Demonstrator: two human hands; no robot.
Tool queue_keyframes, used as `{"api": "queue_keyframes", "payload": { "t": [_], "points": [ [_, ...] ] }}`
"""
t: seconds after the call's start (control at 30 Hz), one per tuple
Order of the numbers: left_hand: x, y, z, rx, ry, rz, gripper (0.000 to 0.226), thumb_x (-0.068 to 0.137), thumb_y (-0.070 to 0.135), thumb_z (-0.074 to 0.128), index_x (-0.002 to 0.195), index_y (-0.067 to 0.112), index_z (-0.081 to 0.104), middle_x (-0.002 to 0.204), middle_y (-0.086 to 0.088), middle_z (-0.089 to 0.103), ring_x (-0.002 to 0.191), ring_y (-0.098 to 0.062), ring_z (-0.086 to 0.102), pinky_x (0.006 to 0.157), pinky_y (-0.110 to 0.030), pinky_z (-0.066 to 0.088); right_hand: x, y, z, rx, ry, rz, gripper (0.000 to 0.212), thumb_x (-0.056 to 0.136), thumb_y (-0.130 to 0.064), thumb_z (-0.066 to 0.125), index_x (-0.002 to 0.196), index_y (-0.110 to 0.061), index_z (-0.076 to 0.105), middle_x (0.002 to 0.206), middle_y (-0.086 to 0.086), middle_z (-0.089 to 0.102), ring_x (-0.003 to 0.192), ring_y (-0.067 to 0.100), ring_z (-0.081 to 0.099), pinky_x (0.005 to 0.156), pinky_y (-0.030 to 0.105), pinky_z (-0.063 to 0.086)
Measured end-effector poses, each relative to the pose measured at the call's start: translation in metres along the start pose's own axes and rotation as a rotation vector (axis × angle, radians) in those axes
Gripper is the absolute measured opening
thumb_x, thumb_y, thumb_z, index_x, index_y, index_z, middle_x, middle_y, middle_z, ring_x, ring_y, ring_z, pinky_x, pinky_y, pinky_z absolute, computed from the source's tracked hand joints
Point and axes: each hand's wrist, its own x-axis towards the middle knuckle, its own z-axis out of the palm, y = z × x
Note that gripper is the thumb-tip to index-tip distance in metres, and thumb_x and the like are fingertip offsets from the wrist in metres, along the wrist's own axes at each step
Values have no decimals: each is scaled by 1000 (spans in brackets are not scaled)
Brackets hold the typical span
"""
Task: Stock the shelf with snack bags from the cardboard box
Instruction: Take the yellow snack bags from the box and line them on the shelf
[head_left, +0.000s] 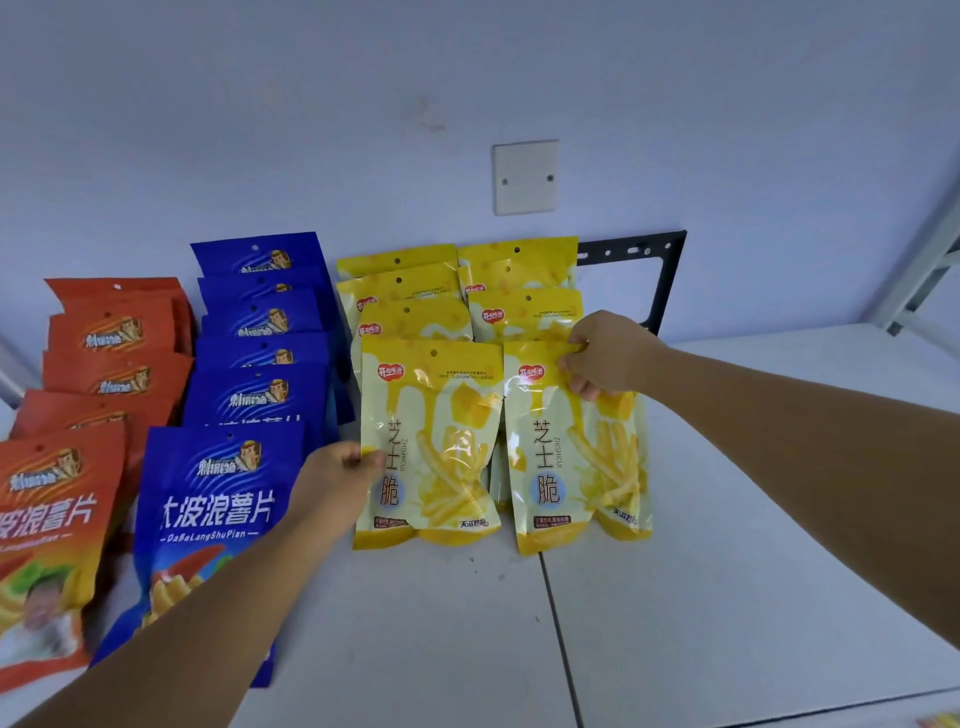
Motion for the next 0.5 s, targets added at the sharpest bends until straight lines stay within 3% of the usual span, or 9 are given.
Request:
{"api": "queue_keyframes", "payload": {
  "t": [0.13,0.23,0.43,0.5],
  "points": [
    [-8,-5,4,35,33,-31,15,97,31,61,95,19,70,92,3,73,86,-16,69,67,-34,56,2,0,3,-4,-12,11,31,100,-20,56,130,-12,55,79,5,76,59,17,71,68,34,61],
    [-12,-7,4,47,63,-41,15,96,28,62,102,16,69,98,2,73,88,-16,69,60,-28,50,1,1,3,-43,24,-15,25,98,-17,57,122,-11,58,79,4,77,67,18,75,76,37,63],
    [-12,10,-6,-6,112,60,33,93,22,68,123,11,62,110,4,69,97,-15,66,71,-27,50,-3,8,3,79,114,-90,30,91,-21,67,118,-27,56,86,7,75,75,26,75,79,45,63],
    [-10,19,-10,5,147,121,35,93,22,68,124,10,58,110,7,61,103,-11,63,74,-24,46,-8,9,0,67,139,-147,32,91,-28,71,119,-29,55,91,6,73,80,26,73,76,41,62]
  ]
}}
